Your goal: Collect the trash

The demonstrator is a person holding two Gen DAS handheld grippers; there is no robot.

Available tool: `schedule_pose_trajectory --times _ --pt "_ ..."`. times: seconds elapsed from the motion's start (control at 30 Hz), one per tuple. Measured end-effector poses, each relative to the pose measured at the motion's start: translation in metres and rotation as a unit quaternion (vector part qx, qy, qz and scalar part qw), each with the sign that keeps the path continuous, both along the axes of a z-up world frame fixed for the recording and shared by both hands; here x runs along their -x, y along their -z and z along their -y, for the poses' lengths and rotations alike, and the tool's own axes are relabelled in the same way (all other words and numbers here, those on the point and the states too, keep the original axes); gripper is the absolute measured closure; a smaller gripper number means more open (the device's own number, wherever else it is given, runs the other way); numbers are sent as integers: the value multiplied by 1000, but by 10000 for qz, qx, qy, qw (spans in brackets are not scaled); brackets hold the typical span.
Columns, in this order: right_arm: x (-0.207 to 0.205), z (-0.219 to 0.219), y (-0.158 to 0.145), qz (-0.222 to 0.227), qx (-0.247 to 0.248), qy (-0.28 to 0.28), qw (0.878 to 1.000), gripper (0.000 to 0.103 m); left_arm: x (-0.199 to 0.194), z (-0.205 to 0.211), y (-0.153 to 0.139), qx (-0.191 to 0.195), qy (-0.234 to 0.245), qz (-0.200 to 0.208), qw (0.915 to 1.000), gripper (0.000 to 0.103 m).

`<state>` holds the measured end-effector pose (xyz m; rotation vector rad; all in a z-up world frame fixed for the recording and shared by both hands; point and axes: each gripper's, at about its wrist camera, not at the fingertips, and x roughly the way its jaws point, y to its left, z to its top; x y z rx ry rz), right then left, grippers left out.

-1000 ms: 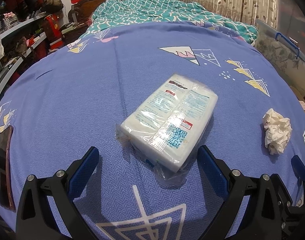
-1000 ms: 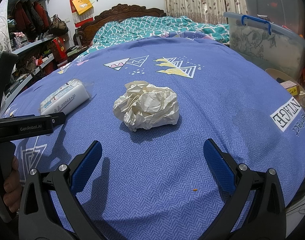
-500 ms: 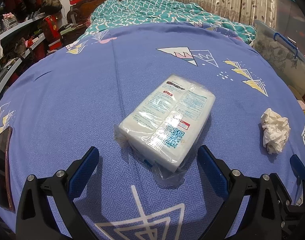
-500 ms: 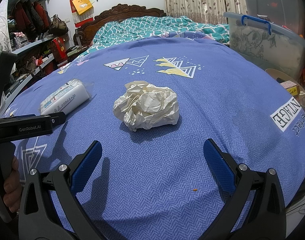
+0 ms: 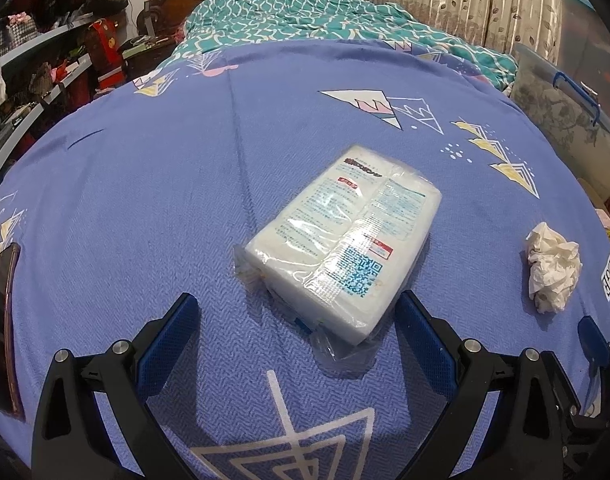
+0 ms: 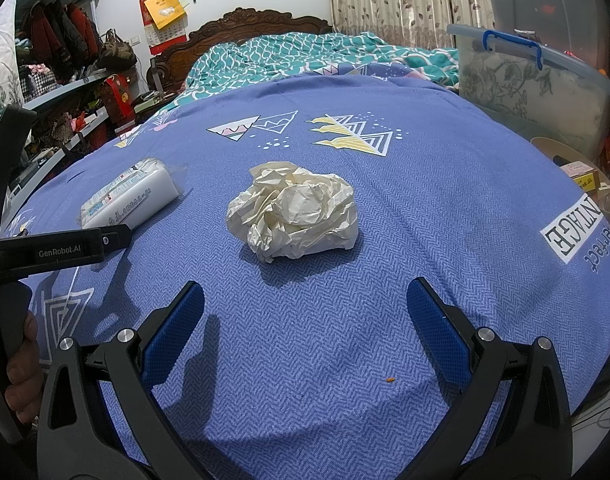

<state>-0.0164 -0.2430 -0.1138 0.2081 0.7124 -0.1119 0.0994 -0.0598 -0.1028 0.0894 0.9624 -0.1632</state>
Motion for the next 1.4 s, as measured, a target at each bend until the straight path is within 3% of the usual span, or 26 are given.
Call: schedule_pose_trajectory --times 1.4 --pt "0 -1 0 -1 7 -1 10000 3 0 5 2 -89 54 -17 9999 9"
